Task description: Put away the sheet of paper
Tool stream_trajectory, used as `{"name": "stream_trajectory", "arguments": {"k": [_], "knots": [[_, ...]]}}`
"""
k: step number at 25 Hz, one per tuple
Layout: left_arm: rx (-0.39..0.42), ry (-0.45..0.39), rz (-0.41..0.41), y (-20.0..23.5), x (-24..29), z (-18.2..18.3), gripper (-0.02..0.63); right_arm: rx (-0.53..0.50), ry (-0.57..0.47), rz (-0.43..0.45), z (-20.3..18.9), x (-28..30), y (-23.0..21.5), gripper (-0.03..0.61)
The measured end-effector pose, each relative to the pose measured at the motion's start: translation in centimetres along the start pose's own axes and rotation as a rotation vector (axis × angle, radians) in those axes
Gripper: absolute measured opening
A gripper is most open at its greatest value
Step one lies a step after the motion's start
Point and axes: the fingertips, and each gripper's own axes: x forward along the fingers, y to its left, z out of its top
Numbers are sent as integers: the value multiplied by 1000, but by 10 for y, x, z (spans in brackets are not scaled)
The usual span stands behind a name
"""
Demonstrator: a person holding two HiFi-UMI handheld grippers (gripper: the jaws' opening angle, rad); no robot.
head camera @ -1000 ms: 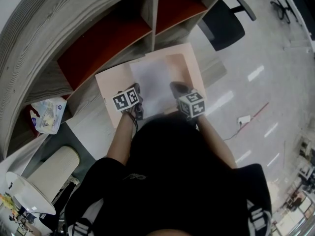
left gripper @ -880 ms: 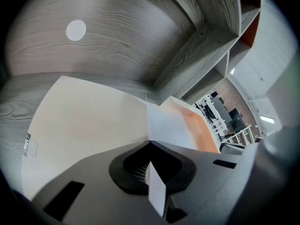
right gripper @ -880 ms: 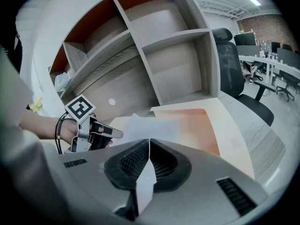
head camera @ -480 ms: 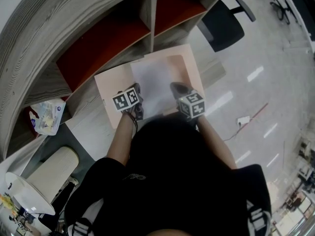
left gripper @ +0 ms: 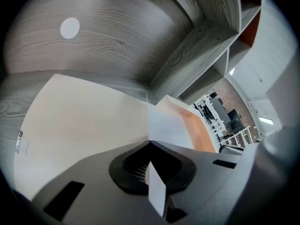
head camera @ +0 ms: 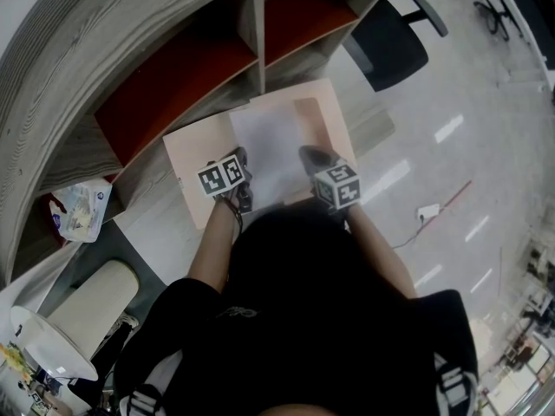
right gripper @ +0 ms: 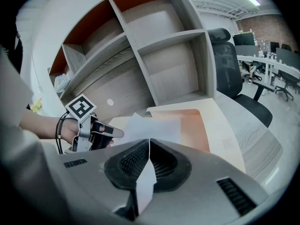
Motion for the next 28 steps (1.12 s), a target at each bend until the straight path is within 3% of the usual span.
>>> {"name": "stream_trajectory", "arguments": {"k": [28], "knots": [[0, 8, -8, -26, 14, 0, 46, 12, 12, 12, -2, -8, -14, 23]]}}
